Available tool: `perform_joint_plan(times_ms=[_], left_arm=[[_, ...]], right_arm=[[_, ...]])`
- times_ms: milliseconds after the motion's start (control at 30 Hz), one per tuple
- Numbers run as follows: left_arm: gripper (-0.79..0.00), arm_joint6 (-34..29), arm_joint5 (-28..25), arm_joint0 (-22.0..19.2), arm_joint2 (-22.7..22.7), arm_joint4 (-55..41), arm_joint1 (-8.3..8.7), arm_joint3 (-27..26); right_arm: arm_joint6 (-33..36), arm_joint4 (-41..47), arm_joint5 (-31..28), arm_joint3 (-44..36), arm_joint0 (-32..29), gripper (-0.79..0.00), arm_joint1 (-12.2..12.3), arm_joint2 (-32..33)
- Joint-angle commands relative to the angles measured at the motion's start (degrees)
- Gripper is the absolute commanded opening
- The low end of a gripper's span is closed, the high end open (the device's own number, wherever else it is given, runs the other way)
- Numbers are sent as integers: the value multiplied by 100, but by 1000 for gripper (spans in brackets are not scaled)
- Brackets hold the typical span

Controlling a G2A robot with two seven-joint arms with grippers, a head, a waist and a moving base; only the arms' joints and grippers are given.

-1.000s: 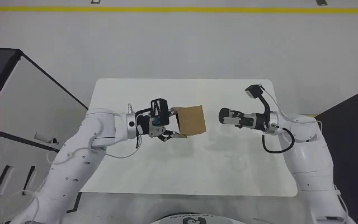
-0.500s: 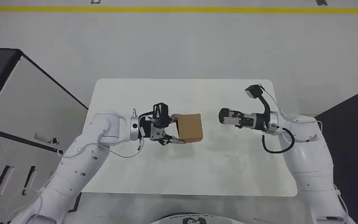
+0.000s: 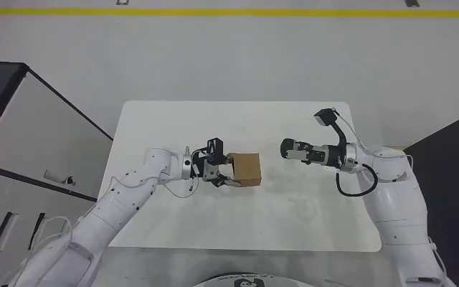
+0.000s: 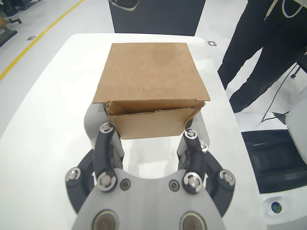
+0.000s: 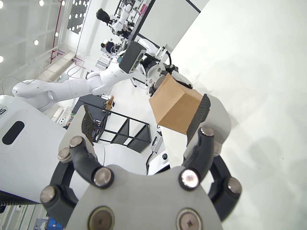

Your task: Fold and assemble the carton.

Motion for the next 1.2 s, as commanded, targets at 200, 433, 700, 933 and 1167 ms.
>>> perform_joint_plan(times_ms=[200,433,700,933,1167], left_arm=[[-785,-183,183,58,-5,118,7,-57],[-785,373,345,-68,131,404,-78,659],[-785,1334,505,-371,607,901,-315,1461],[-785,2058,596,-591,973,1197,-528,2011],[-785,2423,746,-782,1269,1355,-755,2531]], right_arm=[[0,0,0,0,0,0,0,0],[0,0,0,0,0,0,0,0],[0,0,0,0,0,0,0,0],[0,0,0,0,0,0,0,0],[0,0,0,0,0,0,0,0]])
